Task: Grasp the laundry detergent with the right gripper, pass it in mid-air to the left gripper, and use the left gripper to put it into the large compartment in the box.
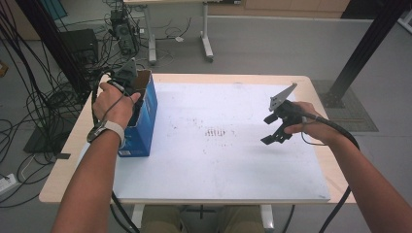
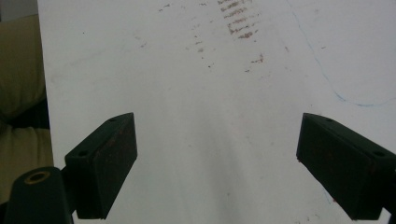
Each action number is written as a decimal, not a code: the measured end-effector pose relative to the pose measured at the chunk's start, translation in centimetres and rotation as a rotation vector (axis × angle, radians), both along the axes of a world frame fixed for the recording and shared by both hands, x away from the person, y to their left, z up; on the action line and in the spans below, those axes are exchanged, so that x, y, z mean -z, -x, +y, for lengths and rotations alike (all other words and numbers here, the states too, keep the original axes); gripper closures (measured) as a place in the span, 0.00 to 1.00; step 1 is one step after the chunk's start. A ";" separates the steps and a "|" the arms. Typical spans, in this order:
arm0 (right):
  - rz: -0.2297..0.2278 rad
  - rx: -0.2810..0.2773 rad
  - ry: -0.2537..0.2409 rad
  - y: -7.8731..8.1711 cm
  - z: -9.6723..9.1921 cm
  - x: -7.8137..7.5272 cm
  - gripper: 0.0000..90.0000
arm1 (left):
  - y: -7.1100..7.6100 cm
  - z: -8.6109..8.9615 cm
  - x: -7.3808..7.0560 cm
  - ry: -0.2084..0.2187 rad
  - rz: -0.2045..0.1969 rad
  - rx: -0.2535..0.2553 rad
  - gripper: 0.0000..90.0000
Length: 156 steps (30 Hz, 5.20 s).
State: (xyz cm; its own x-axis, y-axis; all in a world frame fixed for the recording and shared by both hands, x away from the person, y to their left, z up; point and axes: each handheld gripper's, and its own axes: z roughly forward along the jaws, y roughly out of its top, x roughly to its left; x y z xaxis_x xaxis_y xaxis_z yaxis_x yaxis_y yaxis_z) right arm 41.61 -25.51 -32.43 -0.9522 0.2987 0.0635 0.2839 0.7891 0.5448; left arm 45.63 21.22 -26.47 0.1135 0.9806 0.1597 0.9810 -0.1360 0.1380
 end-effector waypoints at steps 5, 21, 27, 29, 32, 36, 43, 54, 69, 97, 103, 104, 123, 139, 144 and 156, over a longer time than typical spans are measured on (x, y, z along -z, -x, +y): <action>-0.001 -0.003 0.002 0.0 0.0 0.0 0.14 | 0.0 0.1 0.0 0.002 -0.003 -0.003 0.41; 0.000 0.000 0.000 0.2 -0.1 -0.1 0.14 | 0.0 0.1 -0.1 0.003 -0.002 -0.003 0.41; -0.002 -0.002 0.000 0.2 -0.1 0.0 0.14 | 0.0 0.1 -0.1 0.004 -0.004 -0.006 0.41; -0.001 -0.003 0.000 0.1 -0.1 0.0 0.14 | 0.0 0.1 -0.2 0.005 -0.003 -0.005 0.41; -0.003 -0.003 0.000 0.1 -0.1 0.0 0.14 | 0.0 0.1 -0.2 0.003 -0.003 -0.005 0.41; -0.003 -0.004 0.000 0.2 -0.1 0.0 0.14 | 0.0 0.1 -0.4 -0.001 -0.007 -0.004 0.41; -0.001 0.000 -0.002 0.2 -0.1 0.1 0.14 | 0.1 0.3 -0.4 0.000 -0.008 -0.004 0.41; -0.002 -0.003 0.001 0.1 -0.1 0.0 0.14 | 0.1 0.4 -0.4 0.005 -0.005 0.001 0.42; 0.004 -0.006 0.006 0.1 0.1 0.3 0.14 | 0.0 0.6 -0.3 0.001 -0.006 0.001 0.41; 0.010 -0.003 0.013 0.3 0.0 0.4 0.14 | 0.1 0.6 -0.3 0.002 -0.011 0.001 0.41; 0.009 -0.006 0.018 0.4 -0.1 0.4 0.14 | 0.4 0.8 -0.7 0.043 -0.037 0.019 0.31; 0.008 -0.007 0.015 0.4 -0.1 0.4 0.14 | 0.5 0.9 -0.8 0.048 -0.044 0.020 0.29; 0.002 -0.006 0.022 1.0 0.0 0.1 0.14 | 2.5 0.4 -6.7 0.122 -0.151 0.191 0.11; -0.010 0.005 0.017 1.8 -0.5 -0.6 0.13 | 4.9 -6.4 -8.9 0.158 -0.145 0.595 0.09; -0.013 0.013 0.012 2.1 -0.7 -0.8 0.13 | 5.1 -8.0 -8.5 0.157 -0.121 0.671 0.09; -0.020 0.036 -0.008 2.3 -1.4 -1.3 0.13 | 6.0 -11.8 -6.9 0.140 -0.070 0.835 0.09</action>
State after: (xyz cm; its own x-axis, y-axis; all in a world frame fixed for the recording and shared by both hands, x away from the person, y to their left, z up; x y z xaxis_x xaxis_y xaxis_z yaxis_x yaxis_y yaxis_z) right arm 39.29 -26.91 -31.09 -0.9420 0.3322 0.0471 0.3009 0.7745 0.5565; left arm 39.61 9.39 -19.56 0.8031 0.5909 0.0766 0.5550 -0.7886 0.2647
